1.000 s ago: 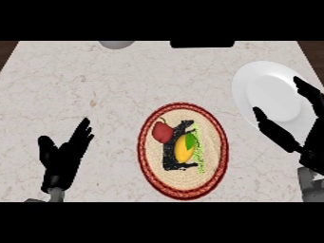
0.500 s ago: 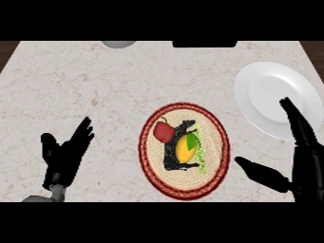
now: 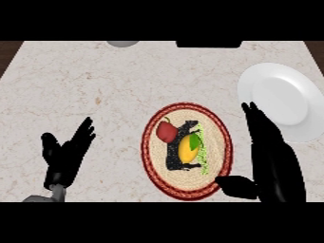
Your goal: Pick the lemon from the placemat and place it in the plate
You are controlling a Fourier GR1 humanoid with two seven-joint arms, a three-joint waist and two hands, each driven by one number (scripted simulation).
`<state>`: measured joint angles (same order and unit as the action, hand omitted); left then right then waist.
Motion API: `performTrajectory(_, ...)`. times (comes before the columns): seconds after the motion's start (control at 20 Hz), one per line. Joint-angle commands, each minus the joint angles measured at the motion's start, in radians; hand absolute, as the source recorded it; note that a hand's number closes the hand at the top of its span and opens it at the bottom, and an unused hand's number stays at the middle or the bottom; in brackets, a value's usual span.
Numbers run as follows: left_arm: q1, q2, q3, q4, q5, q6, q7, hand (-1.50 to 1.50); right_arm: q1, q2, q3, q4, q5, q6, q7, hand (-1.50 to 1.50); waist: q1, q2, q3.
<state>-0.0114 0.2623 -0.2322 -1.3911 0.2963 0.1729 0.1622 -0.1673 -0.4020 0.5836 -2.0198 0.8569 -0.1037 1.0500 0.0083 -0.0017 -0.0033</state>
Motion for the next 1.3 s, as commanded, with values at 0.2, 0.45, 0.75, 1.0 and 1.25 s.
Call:
performTrajectory(0.2,-0.018,-0.016,0.016,0.039,-0.026,0.0,-0.005,0.0,-0.094,0.236,0.106,0.191,0.157,0.125,0.187,-1.5,-0.005,0.002,0.002)
performTrajectory(0.45,-0.038,-0.016,0.034,0.025,-0.015,-0.019,0.014,0.0,-0.168,0.394,0.078,0.345,0.206,0.158,0.222,-1.5,-0.001,0.003,0.002)
performTrajectory(0.75,0.008,-0.046,0.006,-0.063,-0.057,0.02,0.063,0.0,-0.223,0.4,0.006,0.476,0.093,0.075,0.145,-1.5,0.003,0.003,0.003)
performTrajectory(1.0,0.047,-0.019,0.074,0.0,-0.019,-0.082,-0.018,0.0,-0.154,0.401,0.061,0.502,0.145,0.015,0.117,-1.5,-0.002,0.002,0.003)
performTrajectory(1.25,0.021,-0.045,0.051,-0.043,-0.063,-0.036,0.038,0.0,-0.178,0.401,0.081,0.559,0.189,0.062,0.193,-1.5,-0.001,0.002,0.003)
